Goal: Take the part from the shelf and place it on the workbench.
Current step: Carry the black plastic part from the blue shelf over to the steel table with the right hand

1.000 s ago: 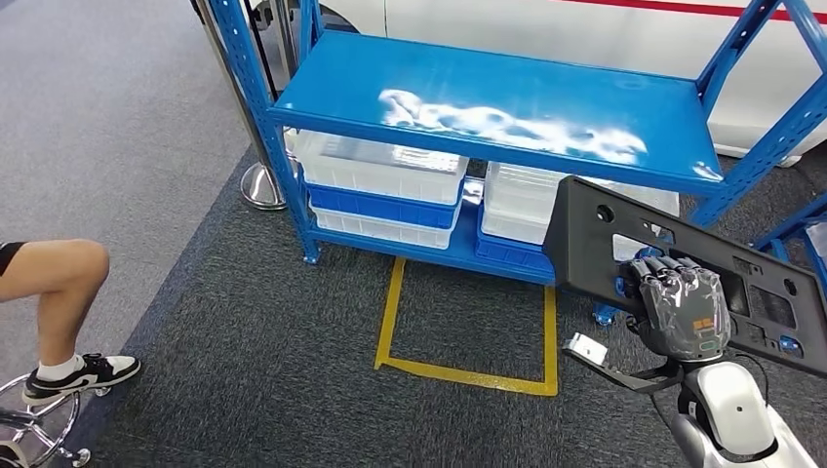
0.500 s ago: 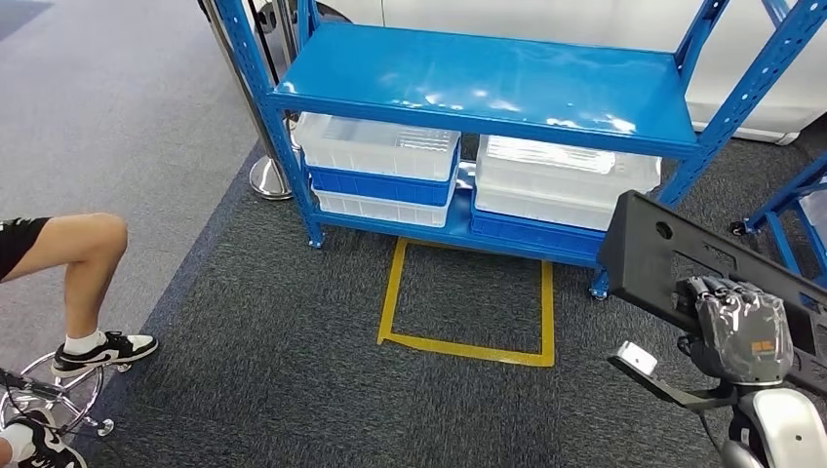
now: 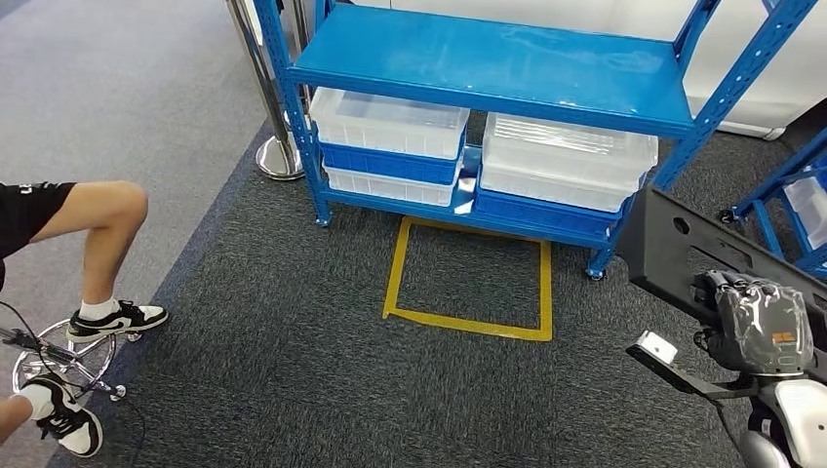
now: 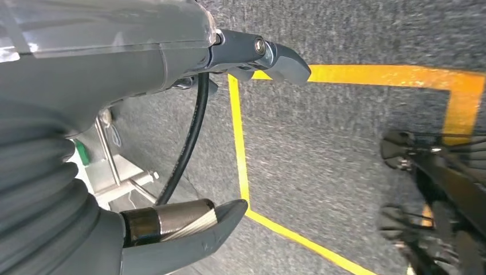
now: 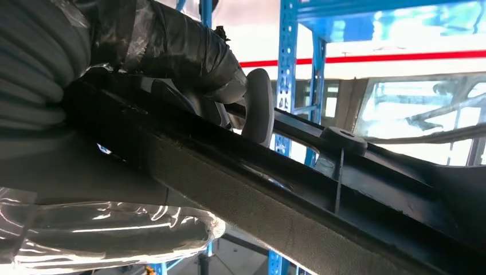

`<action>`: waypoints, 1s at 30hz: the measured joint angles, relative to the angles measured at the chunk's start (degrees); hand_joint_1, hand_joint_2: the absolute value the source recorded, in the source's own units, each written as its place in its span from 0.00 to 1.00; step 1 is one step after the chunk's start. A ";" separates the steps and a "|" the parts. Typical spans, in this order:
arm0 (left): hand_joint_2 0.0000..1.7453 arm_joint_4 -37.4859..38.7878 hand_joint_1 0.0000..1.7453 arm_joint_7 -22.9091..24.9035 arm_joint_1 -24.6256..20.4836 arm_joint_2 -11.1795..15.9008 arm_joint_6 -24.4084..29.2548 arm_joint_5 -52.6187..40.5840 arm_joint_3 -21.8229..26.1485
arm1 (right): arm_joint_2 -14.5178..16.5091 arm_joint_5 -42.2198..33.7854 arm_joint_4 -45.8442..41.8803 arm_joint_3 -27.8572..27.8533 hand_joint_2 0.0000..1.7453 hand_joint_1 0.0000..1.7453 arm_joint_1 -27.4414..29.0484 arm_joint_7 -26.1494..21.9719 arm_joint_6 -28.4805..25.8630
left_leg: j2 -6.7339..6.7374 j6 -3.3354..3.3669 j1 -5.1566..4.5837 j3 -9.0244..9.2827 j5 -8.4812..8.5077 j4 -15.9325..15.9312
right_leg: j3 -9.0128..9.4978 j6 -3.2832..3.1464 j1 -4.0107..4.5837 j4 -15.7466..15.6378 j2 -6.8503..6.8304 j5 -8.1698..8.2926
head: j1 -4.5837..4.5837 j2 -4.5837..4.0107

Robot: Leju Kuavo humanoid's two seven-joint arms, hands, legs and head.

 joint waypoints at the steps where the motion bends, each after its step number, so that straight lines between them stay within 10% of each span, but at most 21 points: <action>1: 1.00 0.00 0.00 0.07 -0.19 0.09 -0.22 0.10 -0.55 | 0.27 -0.08 0.51 0.27 1.00 1.00 -0.95 -0.16 0.19 | 0.00 -0.20 0.08 -1.22 0.52 0.53 | 1.48 0.19 -0.17 -0.68 -0.01 1.70 | 0.00 0.00; 3: 1.00 0.00 0.00 0.18 -0.55 0.36 -0.62 0.42 -1.62 | 0.80 -0.46 1.46 1.05 1.00 1.00 -3.05 -0.42 0.47 | -0.02 -0.78 0.17 -3.55 1.29 1.88 | 6.53 0.55 -0.53 -6.86 0.02 3.71 | 0.02 0.00; 6: 1.00 0.00 0.00 0.24 -0.91 0.85 -1.06 0.74 -2.84 | 1.36 -1.08 2.39 2.28 1.00 1.00 -5.18 -0.64 0.67 | -0.17 -1.78 -0.09 -5.47 2.42 3.23 | 11.00 -0.10 -0.20 -14.69 0.23 1.35 | -0.07 0.00; 9: 1.00 0.01 0.00 0.32 -0.86 1.18 -1.13 1.32 -3.65 | 1.72 -1.48 3.02 3.31 1.00 1.00 -6.14 -0.66 0.89 | -0.46 -2.79 0.02 -6.46 2.55 3.64 | 9.81 -1.61 -0.18 -14.97 -0.09 2.27 | -0.09 0.00; 13: 1.00 0.02 0.00 0.47 -0.97 1.37 -1.21 2.59 -4.88 | 1.82 -2.41 3.69 4.33 1.00 1.00 -7.44 -0.68 1.31 | -0.61 -3.82 0.32 -10.23 -6.74 14.73 | 7.12 -3.05 0.01 -14.93 -0.40 4.68 | -0.13 0.00; 15: 1.00 0.02 0.00 0.48 -1.12 1.42 -1.30 3.03 -5.45 | 1.88 -2.92 4.07 4.75 1.00 1.00 -7.90 -0.85 1.55 | -0.62 -3.74 0.31 -10.34 -7.91 19.39 | 5.61 -3.21 0.42 -14.76 -0.44 5.73 | -0.13 0.00; 18: 1.00 0.02 0.00 0.50 -1.37 1.71 -1.37 3.57 -6.45 | 2.11 -3.83 4.49 5.33 1.00 1.00 -8.69 -1.14 1.93 | -1.40 -2.10 -0.08 -3.44 -4.24 11.97 | 3.90 -3.18 1.01 -14.60 0.00 6.89 | -0.07 0.00; 21: 1.00 0.02 0.00 0.53 -1.30 2.25 -1.66 3.67 -7.48 | 2.71 -4.30 4.82 5.74 1.00 1.00 -10.28 -1.31 2.40 | -3.21 -0.54 -0.42 3.02 -4.35 1.98 | 3.04 -2.53 0.80 -14.84 0.73 8.19 | 0.01 0.00; 25: 1.00 0.02 0.00 0.57 -1.46 2.55 -1.99 3.66 -8.59 | 3.20 -4.49 5.15 6.31 1.00 1.00 -11.20 -1.55 2.70 | -1.64 0.07 -0.35 3.77 -2.19 -1.67 | 2.28 -1.34 0.69 -14.87 1.27 8.49 | 0.00 0.00; 30: 1.00 0.02 0.00 0.57 -1.75 2.58 -2.29 3.58 -10.07 | 3.94 -4.36 5.97 6.94 1.00 1.00 -12.10 -1.68 3.25 | 1.38 0.12 -0.01 2.50 -0.99 -1.69 | -2.68 -0.14 0.03 -1.14 0.59 1.26 | 0.09 0.00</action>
